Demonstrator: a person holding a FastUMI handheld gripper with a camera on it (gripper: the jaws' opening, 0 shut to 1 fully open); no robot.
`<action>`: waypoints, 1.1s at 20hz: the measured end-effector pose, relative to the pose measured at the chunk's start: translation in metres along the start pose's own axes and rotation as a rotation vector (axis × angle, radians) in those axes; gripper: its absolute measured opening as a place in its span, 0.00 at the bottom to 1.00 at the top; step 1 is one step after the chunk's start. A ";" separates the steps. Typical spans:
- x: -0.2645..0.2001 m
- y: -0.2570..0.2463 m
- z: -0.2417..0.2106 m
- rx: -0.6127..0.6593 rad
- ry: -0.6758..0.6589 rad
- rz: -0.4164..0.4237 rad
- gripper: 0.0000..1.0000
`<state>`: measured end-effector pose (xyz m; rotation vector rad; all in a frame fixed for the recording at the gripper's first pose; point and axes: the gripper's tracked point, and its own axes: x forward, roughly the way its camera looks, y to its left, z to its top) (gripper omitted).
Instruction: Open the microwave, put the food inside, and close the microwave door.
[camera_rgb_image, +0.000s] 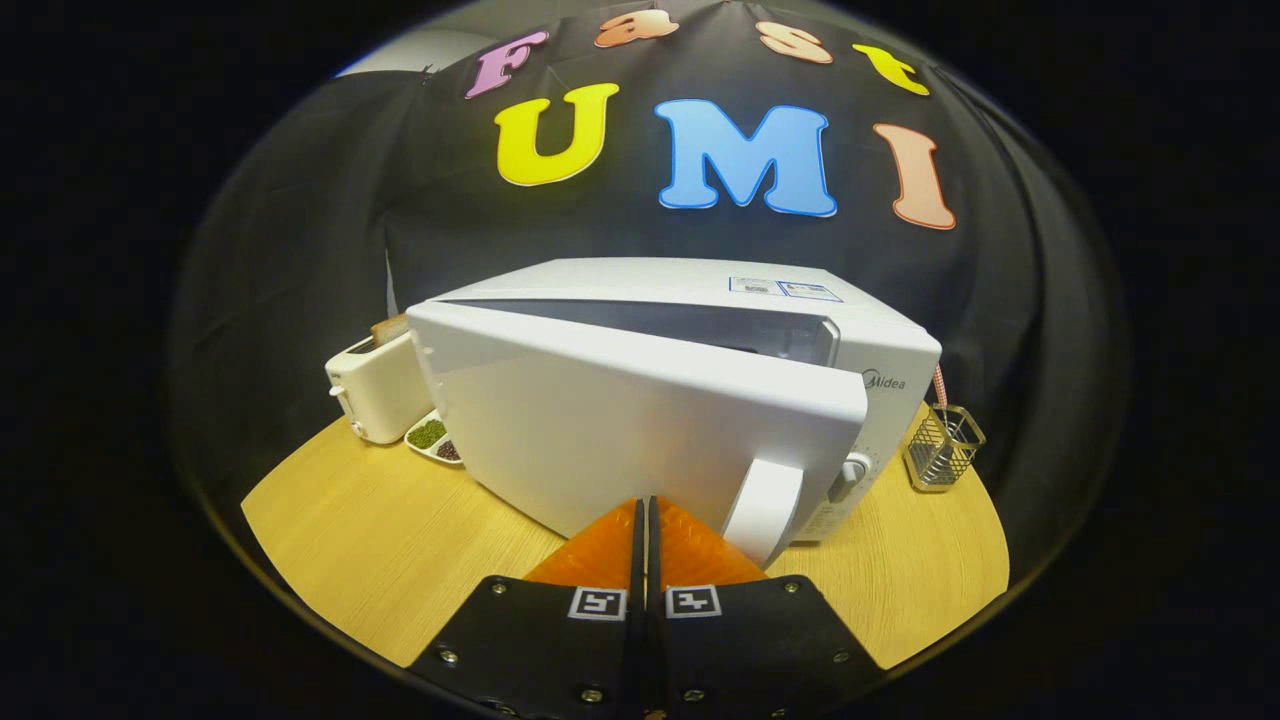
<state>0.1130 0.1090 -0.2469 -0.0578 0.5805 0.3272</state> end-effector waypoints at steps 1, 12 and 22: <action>0.005 -0.004 0.003 0.010 -0.003 -0.010 0.00; 0.037 -0.022 0.017 0.057 -0.029 -0.075 0.00; 0.045 -0.028 0.026 0.004 -0.039 -0.111 0.01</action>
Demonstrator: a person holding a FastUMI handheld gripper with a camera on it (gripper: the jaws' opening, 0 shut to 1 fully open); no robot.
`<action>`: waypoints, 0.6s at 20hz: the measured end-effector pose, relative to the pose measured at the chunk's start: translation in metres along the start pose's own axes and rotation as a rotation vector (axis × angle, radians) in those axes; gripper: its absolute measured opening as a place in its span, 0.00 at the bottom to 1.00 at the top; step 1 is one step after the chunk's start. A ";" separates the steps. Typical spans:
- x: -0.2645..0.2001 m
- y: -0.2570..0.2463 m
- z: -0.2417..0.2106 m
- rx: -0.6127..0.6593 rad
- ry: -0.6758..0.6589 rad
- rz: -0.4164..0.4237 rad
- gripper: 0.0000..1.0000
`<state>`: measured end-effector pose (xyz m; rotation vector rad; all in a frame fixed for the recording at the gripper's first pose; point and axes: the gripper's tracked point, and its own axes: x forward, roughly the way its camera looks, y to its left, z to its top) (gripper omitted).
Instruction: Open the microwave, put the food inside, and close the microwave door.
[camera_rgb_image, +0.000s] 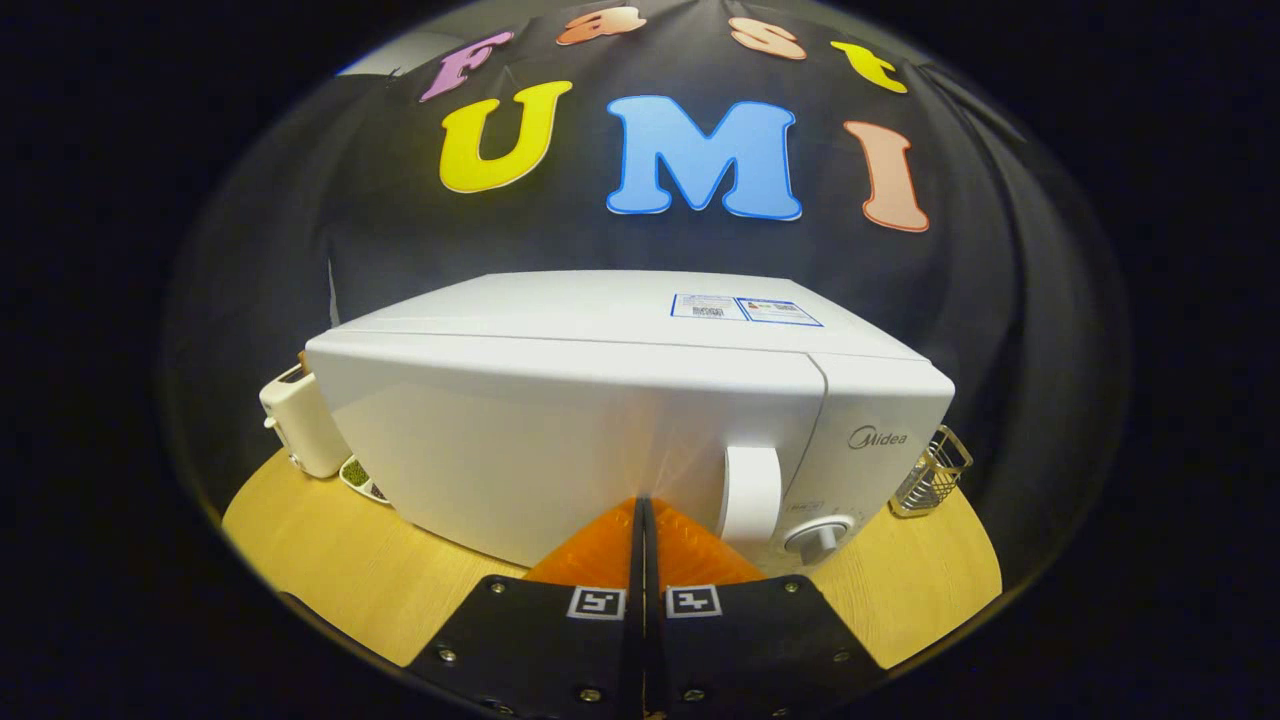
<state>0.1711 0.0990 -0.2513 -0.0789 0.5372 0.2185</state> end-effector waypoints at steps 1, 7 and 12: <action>-0.004 -0.001 0.006 0.001 -0.016 -0.006 0.01; -0.047 0.005 0.031 -0.033 -0.096 -0.031 0.01; -0.105 0.012 0.053 -0.045 -0.192 -0.046 0.01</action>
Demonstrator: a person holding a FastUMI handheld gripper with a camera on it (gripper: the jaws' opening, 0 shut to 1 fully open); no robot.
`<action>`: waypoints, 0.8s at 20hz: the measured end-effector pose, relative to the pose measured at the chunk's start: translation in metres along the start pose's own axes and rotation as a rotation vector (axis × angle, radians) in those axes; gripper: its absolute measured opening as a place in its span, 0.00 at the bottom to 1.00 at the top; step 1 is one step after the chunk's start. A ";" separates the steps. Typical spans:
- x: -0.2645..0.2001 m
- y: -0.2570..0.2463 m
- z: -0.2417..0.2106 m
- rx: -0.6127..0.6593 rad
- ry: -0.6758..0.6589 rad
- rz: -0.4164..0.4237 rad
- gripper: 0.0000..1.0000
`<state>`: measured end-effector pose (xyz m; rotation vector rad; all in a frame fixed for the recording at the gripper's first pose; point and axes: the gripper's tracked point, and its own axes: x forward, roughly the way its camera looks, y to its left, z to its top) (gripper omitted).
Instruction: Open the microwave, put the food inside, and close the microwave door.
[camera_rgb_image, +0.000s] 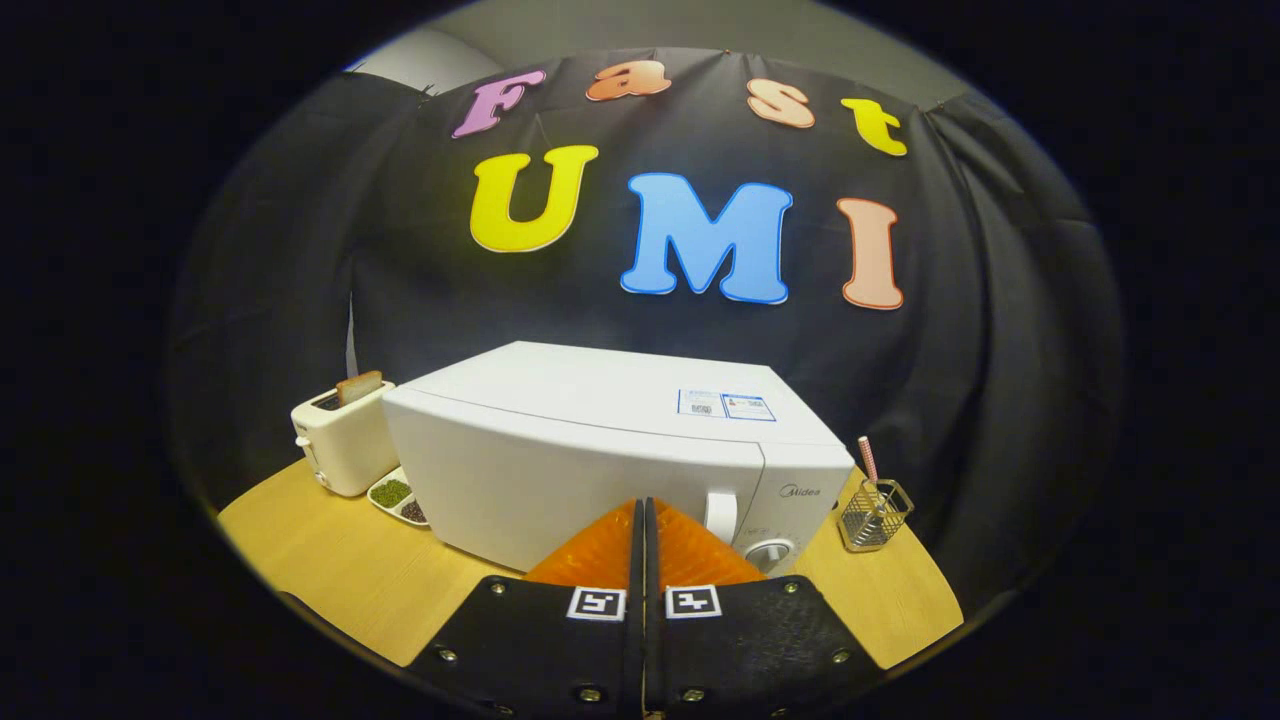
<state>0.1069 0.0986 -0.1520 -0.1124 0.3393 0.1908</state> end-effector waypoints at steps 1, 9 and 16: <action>-0.013 0.000 0.006 0.005 -0.022 -0.005 0.01; -0.100 -0.009 0.032 0.066 -0.106 -0.047 0.01; -0.144 -0.010 0.020 0.081 -0.123 -0.030 0.76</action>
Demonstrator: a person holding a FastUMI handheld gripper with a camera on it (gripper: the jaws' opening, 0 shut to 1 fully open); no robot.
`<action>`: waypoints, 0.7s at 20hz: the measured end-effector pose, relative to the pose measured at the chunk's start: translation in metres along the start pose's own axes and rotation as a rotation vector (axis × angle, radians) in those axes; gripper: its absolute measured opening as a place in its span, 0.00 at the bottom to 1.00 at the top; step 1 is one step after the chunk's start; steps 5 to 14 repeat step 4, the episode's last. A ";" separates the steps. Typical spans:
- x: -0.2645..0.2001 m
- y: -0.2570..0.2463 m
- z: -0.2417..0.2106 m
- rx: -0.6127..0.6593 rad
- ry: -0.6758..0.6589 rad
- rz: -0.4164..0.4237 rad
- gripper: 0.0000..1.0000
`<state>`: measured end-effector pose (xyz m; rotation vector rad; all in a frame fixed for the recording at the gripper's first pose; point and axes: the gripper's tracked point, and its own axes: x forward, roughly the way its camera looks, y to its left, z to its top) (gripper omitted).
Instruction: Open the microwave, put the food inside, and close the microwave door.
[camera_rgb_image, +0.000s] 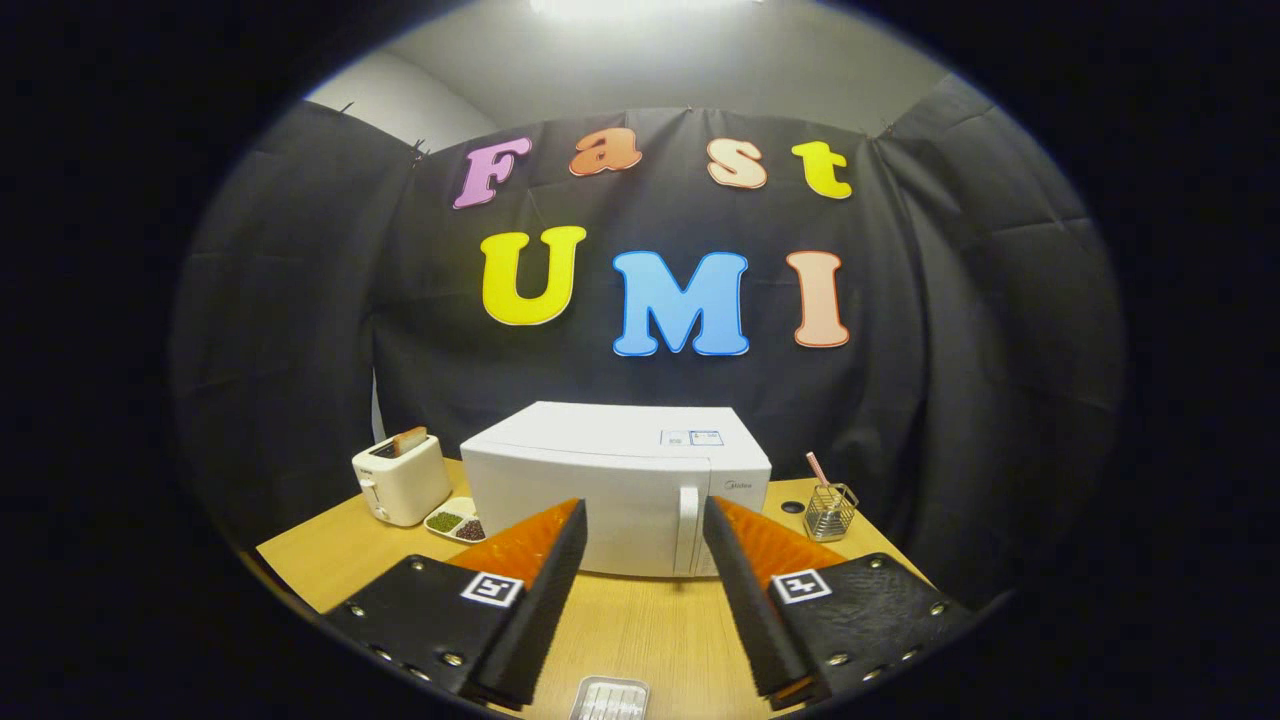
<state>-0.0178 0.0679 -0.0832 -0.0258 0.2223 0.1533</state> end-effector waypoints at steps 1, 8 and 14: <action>-0.005 -0.002 -0.001 0.004 -0.004 -0.011 0.91; -0.016 -0.007 0.000 0.037 -0.017 -0.042 0.96; -0.016 -0.007 0.000 0.037 -0.017 -0.042 0.96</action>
